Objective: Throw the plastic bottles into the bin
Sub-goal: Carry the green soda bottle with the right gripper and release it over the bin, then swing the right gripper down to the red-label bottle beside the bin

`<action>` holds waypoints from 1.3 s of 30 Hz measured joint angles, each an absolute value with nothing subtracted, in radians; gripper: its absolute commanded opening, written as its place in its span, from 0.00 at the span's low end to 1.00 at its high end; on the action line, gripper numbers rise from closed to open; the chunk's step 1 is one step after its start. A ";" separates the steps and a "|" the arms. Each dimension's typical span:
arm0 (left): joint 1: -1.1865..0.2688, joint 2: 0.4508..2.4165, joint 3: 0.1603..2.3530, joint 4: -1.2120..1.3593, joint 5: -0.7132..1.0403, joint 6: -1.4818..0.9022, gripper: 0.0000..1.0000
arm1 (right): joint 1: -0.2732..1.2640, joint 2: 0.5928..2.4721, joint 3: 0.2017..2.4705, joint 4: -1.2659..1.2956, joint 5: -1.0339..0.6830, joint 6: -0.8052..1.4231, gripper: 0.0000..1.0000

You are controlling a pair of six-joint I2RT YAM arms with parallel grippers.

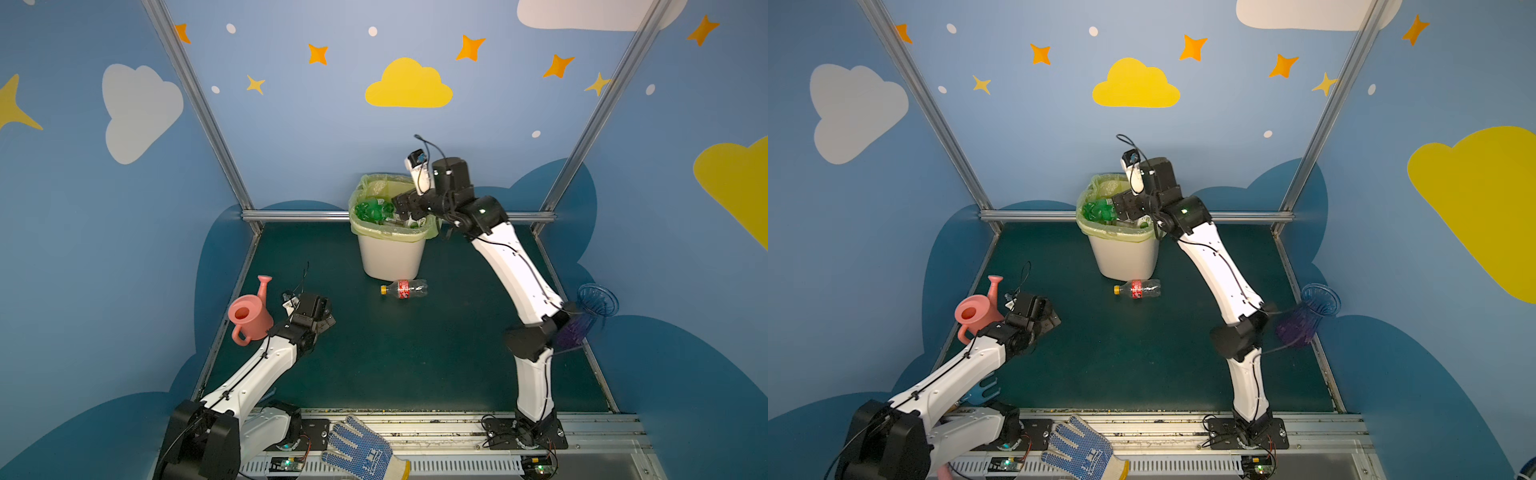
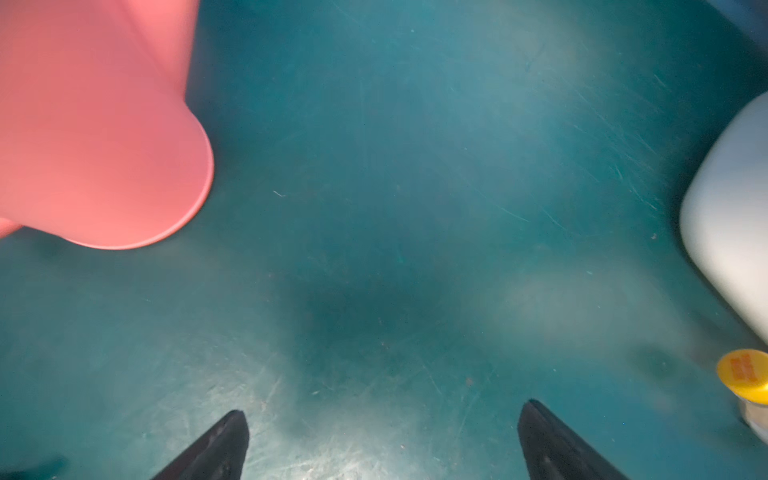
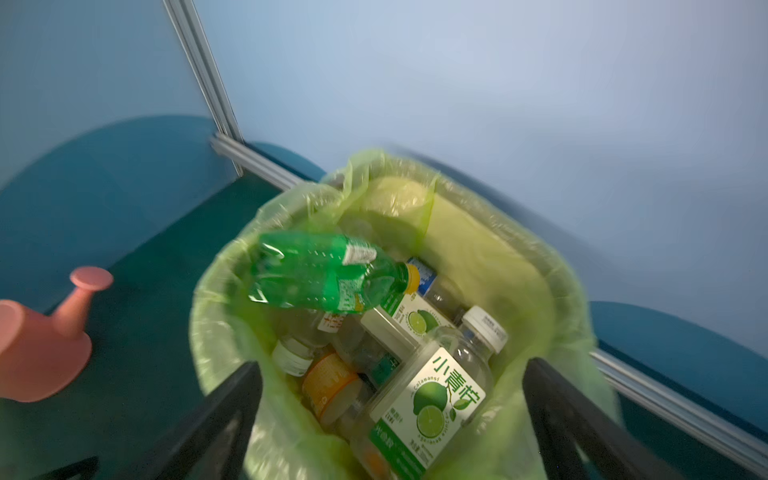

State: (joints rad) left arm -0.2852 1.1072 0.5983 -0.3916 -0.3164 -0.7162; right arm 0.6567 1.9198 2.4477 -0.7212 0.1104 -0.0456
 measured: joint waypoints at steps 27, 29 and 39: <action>-0.405 1.130 0.638 -0.398 -0.376 -0.646 1.00 | 0.523 1.386 1.149 -0.436 0.091 0.496 0.98; -0.440 1.142 0.662 -0.399 -0.401 -0.621 1.00 | 0.503 1.375 1.058 -0.368 0.056 0.590 0.98; -0.534 1.217 0.721 -0.393 -0.478 -0.508 1.00 | 0.475 1.578 0.917 -0.033 -0.146 0.996 0.98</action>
